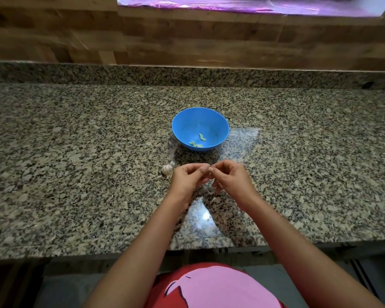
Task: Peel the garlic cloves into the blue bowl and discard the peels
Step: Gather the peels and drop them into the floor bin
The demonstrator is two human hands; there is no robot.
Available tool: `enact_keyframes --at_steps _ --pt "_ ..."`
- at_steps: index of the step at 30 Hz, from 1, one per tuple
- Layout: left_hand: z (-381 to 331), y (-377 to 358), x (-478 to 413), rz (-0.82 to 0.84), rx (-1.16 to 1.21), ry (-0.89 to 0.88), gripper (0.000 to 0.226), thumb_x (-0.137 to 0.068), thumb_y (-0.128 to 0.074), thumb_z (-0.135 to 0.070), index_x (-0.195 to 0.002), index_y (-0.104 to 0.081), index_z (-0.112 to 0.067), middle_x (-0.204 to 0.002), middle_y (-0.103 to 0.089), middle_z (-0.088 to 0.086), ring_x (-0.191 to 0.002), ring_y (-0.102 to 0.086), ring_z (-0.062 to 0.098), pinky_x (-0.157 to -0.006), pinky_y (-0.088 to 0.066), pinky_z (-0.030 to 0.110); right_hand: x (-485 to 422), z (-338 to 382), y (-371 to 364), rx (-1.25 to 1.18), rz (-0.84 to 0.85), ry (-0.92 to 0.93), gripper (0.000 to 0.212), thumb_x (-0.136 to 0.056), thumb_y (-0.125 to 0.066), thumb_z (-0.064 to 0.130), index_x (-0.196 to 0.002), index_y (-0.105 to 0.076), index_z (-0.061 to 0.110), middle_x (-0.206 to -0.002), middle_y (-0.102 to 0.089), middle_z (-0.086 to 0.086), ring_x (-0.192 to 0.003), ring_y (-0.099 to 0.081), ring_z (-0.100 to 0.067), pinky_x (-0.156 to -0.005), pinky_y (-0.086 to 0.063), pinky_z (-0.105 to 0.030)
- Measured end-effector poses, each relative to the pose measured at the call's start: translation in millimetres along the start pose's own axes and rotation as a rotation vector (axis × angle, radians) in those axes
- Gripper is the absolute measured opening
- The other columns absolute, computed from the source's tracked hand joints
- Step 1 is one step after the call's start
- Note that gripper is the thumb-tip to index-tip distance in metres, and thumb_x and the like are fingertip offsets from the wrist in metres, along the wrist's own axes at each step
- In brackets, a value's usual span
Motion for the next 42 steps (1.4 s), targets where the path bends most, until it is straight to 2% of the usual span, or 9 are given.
enact_keyframes --at_steps 4,9,12,17,22,27,34,39,42 --pt "0.0 2.6 -0.9 -0.031 0.254 0.114 0.011 -0.091 -0.054 -0.002 -0.094 -0.063 0.002 -0.082 -0.065 0.014 -0.075 -0.063 0.018 -0.067 -0.057 0.020 0.1 -4.2 2.8 0.014 -0.015 -0.062 0.012 -0.093 -0.052 0.009 -0.085 -0.059 0.004 -0.074 -0.063 -0.008 -0.056 -0.060 -0.013 -0.053 -0.052 -0.029" --pt "3.5 14.5 -5.1 -0.090 0.243 0.159 0.013 -0.091 -0.054 -0.005 -0.096 -0.061 0.004 -0.080 -0.064 0.012 -0.072 -0.063 0.016 -0.070 -0.058 0.023 -2.5 -12.8 10.7 0.301 -0.004 -0.084 0.026 -0.097 -0.046 0.019 -0.082 -0.058 0.002 -0.075 -0.062 -0.011 -0.061 -0.057 -0.018 -0.063 -0.055 -0.038" --pt "6.2 12.9 -3.8 -0.093 0.224 0.187 0.008 -0.089 -0.057 -0.005 -0.090 -0.062 0.002 -0.077 -0.064 0.010 -0.068 -0.063 0.015 -0.065 -0.058 0.021 -5.5 -9.6 9.3 0.421 -0.046 -0.043 0.023 -0.094 -0.056 0.024 -0.083 -0.064 0.005 -0.074 -0.065 -0.007 -0.057 -0.055 -0.013 -0.046 -0.043 -0.013" --pt "6.2 12.4 -4.0 -0.098 0.288 0.206 0.005 -0.088 -0.057 0.000 -0.088 -0.061 0.003 -0.077 -0.064 0.012 -0.068 -0.063 0.015 -0.062 -0.057 0.019 -11.4 -9.2 8.5 0.362 -0.118 -0.007 0.014 -0.084 -0.070 0.017 -0.080 -0.058 0.009 -0.077 -0.064 -0.007 -0.063 -0.060 -0.015 -0.051 -0.046 -0.020" --pt "6.5 12.0 -6.4 -0.080 0.323 0.202 0.006 -0.089 -0.056 0.001 -0.087 -0.062 0.003 -0.073 -0.067 0.012 -0.064 -0.066 0.014 -0.060 -0.057 0.019 -10.2 -9.7 2.0 0.190 0.000 0.005 0.012 -0.086 -0.067 0.021 -0.095 -0.068 0.012 -0.087 -0.070 -0.005 -0.078 -0.066 -0.018 -0.074 -0.056 -0.035" --pt "7.7 3.1 -5.9 -0.044 0.349 0.200 0.008 -0.090 -0.054 -0.001 -0.086 -0.061 0.000 -0.068 -0.068 0.007 -0.060 -0.066 0.010 -0.058 -0.056 0.018 -5.6 -6.1 -3.9 -0.039 -0.013 0.020 0.006 -0.086 -0.066 0.011 -0.091 -0.069 0.009 -0.083 -0.070 -0.009 -0.070 -0.063 -0.014 -0.058 -0.052 -0.025" --pt "15.0 -4.2 -6.0 -0.062 0.147 0.116 0.004 -0.087 -0.062 -0.005 -0.085 -0.065 -0.003 -0.073 -0.067 0.008 -0.061 -0.062 0.012 -0.060 -0.055 0.018 -6.0 -10.1 -0.4 -0.112 -0.061 0.009 0.007 -0.088 -0.064 0.011 -0.091 -0.068 0.006 -0.082 -0.069 -0.011 -0.068 -0.065 -0.014 -0.062 -0.056 -0.027" --pt "5.7 1.8 -8.2 -0.039 -0.248 -0.034 0.007 -0.087 -0.065 -0.010 -0.080 -0.068 -0.009 -0.071 -0.067 0.007 -0.064 -0.062 0.013 -0.062 -0.055 0.022 -10.8 -6.9 7.2 0.091 -0.003 0.043 0.010 -0.085 -0.068 0.011 -0.093 -0.069 0.004 -0.080 -0.069 -0.005 -0.068 -0.062 -0.008 -0.065 -0.052 -0.022" --pt "2.1 2.5 -8.7 -0.046 -0.384 -0.085 0.007 -0.084 -0.068 -0.013 -0.078 -0.068 -0.010 -0.069 -0.066 0.006 -0.062 -0.060 0.014 -0.066 -0.053 0.030 -13.3 -6.8 7.6 0.152 0.012 0.039 0.004 -0.084 -0.068 0.010 -0.088 -0.068 0.007 -0.076 -0.067 -0.006 -0.066 -0.060 -0.012 -0.067 -0.052 -0.032"
Point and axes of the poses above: each hand's wrist, its own x-axis away from the middle knuckle, its own y-axis out of the back of the hand, z = x × y, the point moved 3 cm from there along -x, towards the middle knuckle
